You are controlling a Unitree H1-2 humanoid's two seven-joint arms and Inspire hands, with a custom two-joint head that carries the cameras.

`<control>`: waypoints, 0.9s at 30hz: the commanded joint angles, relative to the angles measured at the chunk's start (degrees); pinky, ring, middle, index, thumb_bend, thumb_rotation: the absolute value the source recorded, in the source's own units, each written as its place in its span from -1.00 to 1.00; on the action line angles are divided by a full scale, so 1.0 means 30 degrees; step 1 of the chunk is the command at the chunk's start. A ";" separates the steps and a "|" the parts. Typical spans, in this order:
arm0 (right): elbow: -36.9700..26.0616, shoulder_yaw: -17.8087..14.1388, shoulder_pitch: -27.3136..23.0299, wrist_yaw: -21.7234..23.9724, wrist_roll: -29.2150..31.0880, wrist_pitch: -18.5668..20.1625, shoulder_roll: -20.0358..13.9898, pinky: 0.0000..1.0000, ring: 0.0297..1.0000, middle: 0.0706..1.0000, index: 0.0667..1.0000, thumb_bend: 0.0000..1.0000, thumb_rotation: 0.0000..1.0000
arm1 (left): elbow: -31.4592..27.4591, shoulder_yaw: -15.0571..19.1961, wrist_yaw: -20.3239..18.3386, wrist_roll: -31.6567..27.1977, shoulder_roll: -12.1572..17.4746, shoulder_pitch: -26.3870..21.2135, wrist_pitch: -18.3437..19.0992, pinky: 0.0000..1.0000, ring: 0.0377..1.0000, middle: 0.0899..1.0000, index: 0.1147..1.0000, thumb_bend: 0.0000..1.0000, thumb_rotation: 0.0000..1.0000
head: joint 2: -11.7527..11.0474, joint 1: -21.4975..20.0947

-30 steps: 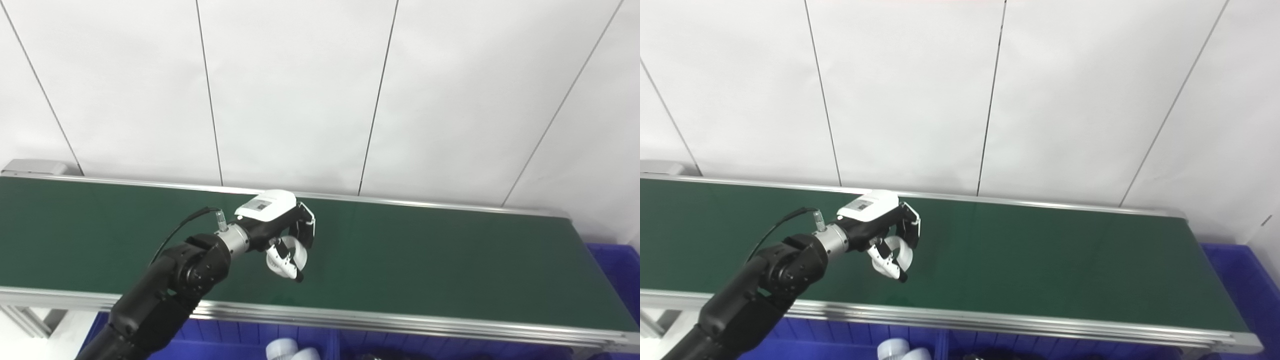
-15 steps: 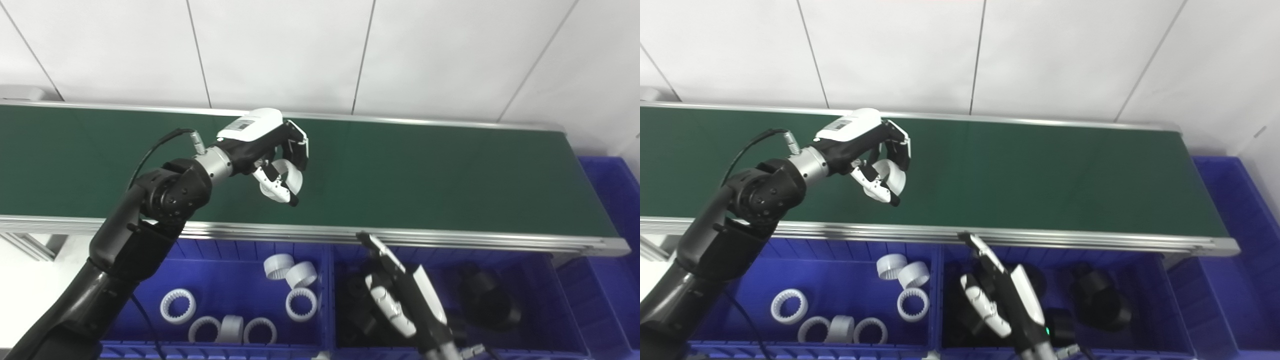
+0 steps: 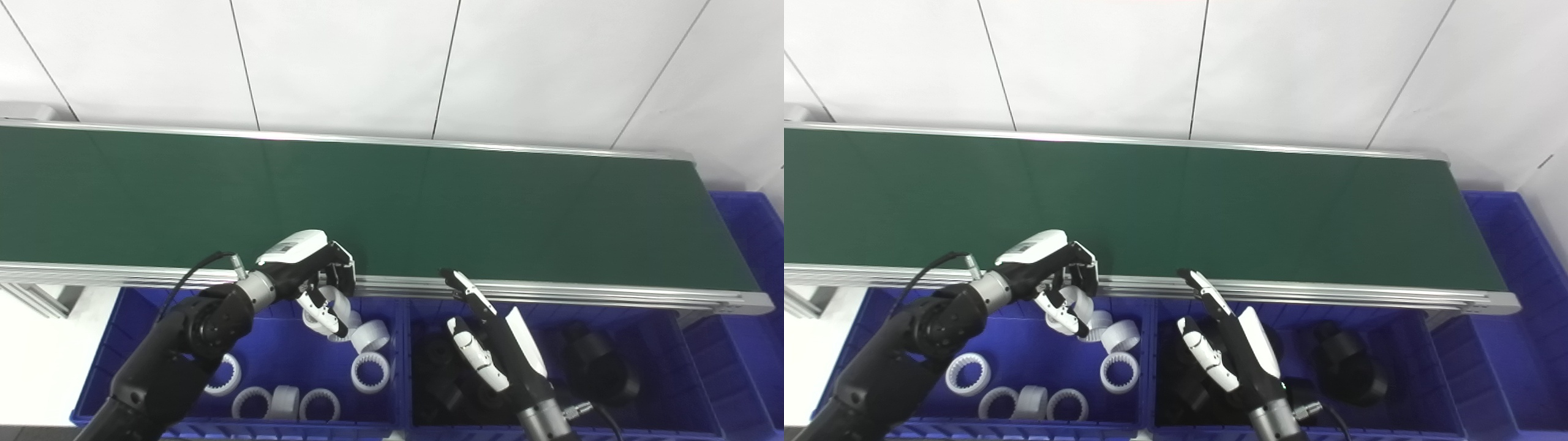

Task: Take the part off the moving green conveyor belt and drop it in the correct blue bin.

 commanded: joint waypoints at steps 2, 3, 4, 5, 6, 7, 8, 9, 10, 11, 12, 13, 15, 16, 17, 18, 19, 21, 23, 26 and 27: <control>-0.0752 -0.0234 -0.0215 0.0030 0.0077 0.0101 0.0075 0.75 0.84 0.87 0.82 -0.30 0.97 | -0.0094 -0.0089 0.0603 0.0162 0.0071 -0.0119 -0.0550 -0.36 -0.13 -0.11 -0.35 0.00 -1.00 | 0.0041 -0.0018; -0.0757 -0.0251 -0.0210 0.0011 0.0019 0.0081 0.0090 0.75 0.84 0.87 0.82 -0.31 0.97 | -0.0003 -0.0136 0.0670 0.0195 0.0047 -0.0080 -0.0561 -0.35 -0.13 -0.11 -0.35 0.00 -1.00 | 0.0042 -0.0014; -0.0758 -0.0268 -0.0206 0.0001 -0.0025 0.0067 0.0105 0.74 0.84 0.87 0.82 -0.31 0.97 | 0.0074 -0.0174 0.0723 0.0210 0.0037 -0.0071 -0.0584 -0.34 -0.13 -0.11 -0.34 0.00 -1.00 | 0.0044 -0.0011; -0.0733 -0.0287 -0.0204 0.0000 -0.0027 0.0045 0.0127 0.74 0.84 0.87 0.82 -0.31 0.97 | 0.0451 -0.0272 0.0939 0.0310 -0.0005 -0.0078 -0.0733 -0.34 -0.13 -0.11 -0.34 0.00 -1.00 | 0.0047 -0.0016; -0.0712 -0.0303 -0.0204 0.0008 -0.0021 0.0031 0.0144 0.74 0.84 0.87 0.81 -0.30 0.97 | 0.0721 -0.0344 0.1105 0.0374 -0.0031 -0.0090 -0.0844 -0.34 -0.13 -0.11 -0.34 0.00 -1.00 | 0.0047 -0.0016; -0.0732 -0.0313 -0.0178 0.0008 -0.0037 0.0044 0.0162 0.74 0.84 0.87 0.81 -0.30 0.97 | 0.1119 -0.0465 0.1357 0.0539 -0.0068 -0.0088 -0.1019 -0.34 -0.13 -0.11 -0.34 0.00 -1.00 | 0.0038 -0.0021; -0.0749 -0.0321 -0.0157 0.0007 -0.0051 0.0053 0.0174 0.74 0.84 0.87 0.81 -0.29 0.97 | 0.1391 -0.0555 0.1547 0.0651 -0.0089 -0.0089 -0.1148 -0.34 -0.13 -0.11 -0.33 0.00 -1.00 | 0.0034 -0.0022; -0.0772 -0.0329 -0.0138 0.0002 -0.0080 0.0055 0.0178 0.74 0.83 0.87 0.81 -0.28 0.97 | 0.1651 -0.0630 0.1743 0.0726 -0.0113 -0.0086 -0.1293 -0.34 -0.13 -0.11 -0.33 0.00 -1.00 | 0.0035 -0.0025; -0.0780 -0.0339 -0.0134 -0.0006 -0.0105 0.0040 0.0177 0.73 0.83 0.87 0.81 -0.28 0.97 | 0.1933 -0.0712 0.1950 0.0807 -0.0144 -0.0078 -0.1419 -0.34 -0.13 -0.11 -0.33 0.00 -1.00 | 0.0038 -0.0032; -0.0805 -0.0348 -0.0134 0.0010 -0.0105 0.0041 0.0169 0.73 0.83 0.87 0.81 -0.28 0.97 | 0.2259 -0.0816 0.2162 0.0896 -0.0182 -0.0075 -0.1521 -0.34 -0.13 -0.11 -0.32 0.00 -1.00 | 0.0049 -0.0067; -0.0825 -0.0351 -0.0138 0.0037 -0.0073 0.0031 0.0155 0.73 0.83 0.87 0.81 -0.28 0.96 | 0.2558 -0.0936 0.2321 0.0970 -0.0201 -0.0085 -0.1574 -0.34 -0.13 -0.11 -0.31 0.00 -1.00 | 0.0044 -0.0082; -0.0839 -0.0352 -0.0142 0.0061 -0.0030 0.0009 0.0144 0.73 0.83 0.87 0.81 -0.29 0.96 | 0.2802 -0.1062 0.2392 0.1022 -0.0192 -0.0105 -0.1578 -0.33 -0.13 -0.11 -0.24 0.00 -1.00 | 0.0063 -0.0092; -0.0920 -0.0362 -0.0140 0.0103 -0.0014 0.0045 0.0132 0.73 0.83 0.87 0.82 -0.30 0.95 | 0.3227 -0.1262 0.2390 0.0956 -0.0151 -0.0146 -0.1565 -0.30 -0.13 -0.10 -0.18 0.00 -1.00 | 0.0088 -0.0112; -0.0964 -0.0375 -0.0133 0.0123 -0.0010 0.0066 0.0138 0.72 0.83 0.87 0.82 -0.29 0.95 | 0.3324 -0.1326 0.2290 0.0867 -0.0122 -0.0151 -0.1507 -0.28 -0.13 -0.10 -0.17 0.00 -1.00 | 0.0120 -0.0115; -0.1010 -0.0390 -0.0119 0.0146 -0.0007 0.0085 0.0145 0.71 0.83 0.87 0.82 -0.29 0.95 | 0.3355 -0.1369 0.2222 0.0798 -0.0100 -0.0149 -0.1459 -0.22 -0.12 -0.10 -0.15 0.00 -1.00 | 0.0133 -0.0105; -0.1035 -0.0405 -0.0109 0.0162 0.0021 0.0078 0.0159 0.71 0.83 0.87 0.82 -0.28 0.95 | 0.3399 -0.1406 0.2162 0.0707 -0.0056 -0.0137 -0.1502 -0.11 0.07 0.17 -0.14 0.01 -0.96 | 0.0154 -0.0077; -0.1051 -0.0418 -0.0103 0.0175 0.0038 0.0072 0.0171 0.71 0.83 0.87 0.82 -0.28 0.95 | 0.3429 -0.1436 0.2140 0.0652 -0.0023 -0.0131 -0.1542 -0.09 0.10 0.23 -0.14 0.02 -0.96 | 0.0154 -0.0077; -0.1017 -0.0442 -0.0107 0.0180 0.0022 0.0036 0.0187 0.71 0.83 0.87 0.81 -0.28 0.94 | 0.3452 -0.1487 0.2117 0.0531 0.0055 -0.0132 -0.1768 -0.01 0.24 0.40 -0.14 0.02 -0.93 | 0.0163 -0.0052; -0.0986 -0.0458 -0.0108 0.0176 -0.0005 0.0058 0.0222 0.72 0.83 0.87 0.81 -0.26 0.97 | 0.3377 -0.1526 0.1940 0.0353 0.0146 -0.0147 -0.1955 0.11 0.36 0.48 0.23 0.38 -0.99 | 0.0181 -0.0039; -0.0913 -0.0458 -0.0125 0.0113 -0.0121 0.0002 0.0277 0.72 0.82 0.86 0.81 -0.27 0.98 | 0.3318 -0.1550 0.1689 -0.0054 0.0289 -0.0180 -0.2395 0.27 0.48 0.53 0.37 0.50 -1.00 | 0.0214 -0.0064; -0.0887 -0.0456 -0.0132 0.0107 -0.0107 -0.0033 0.0297 0.72 0.82 0.86 0.81 -0.26 0.98 | 0.3234 -0.1552 0.1604 -0.0215 0.0354 -0.0171 -0.2498 0.28 0.48 0.53 0.38 0.50 -1.00 | 0.0201 -0.0098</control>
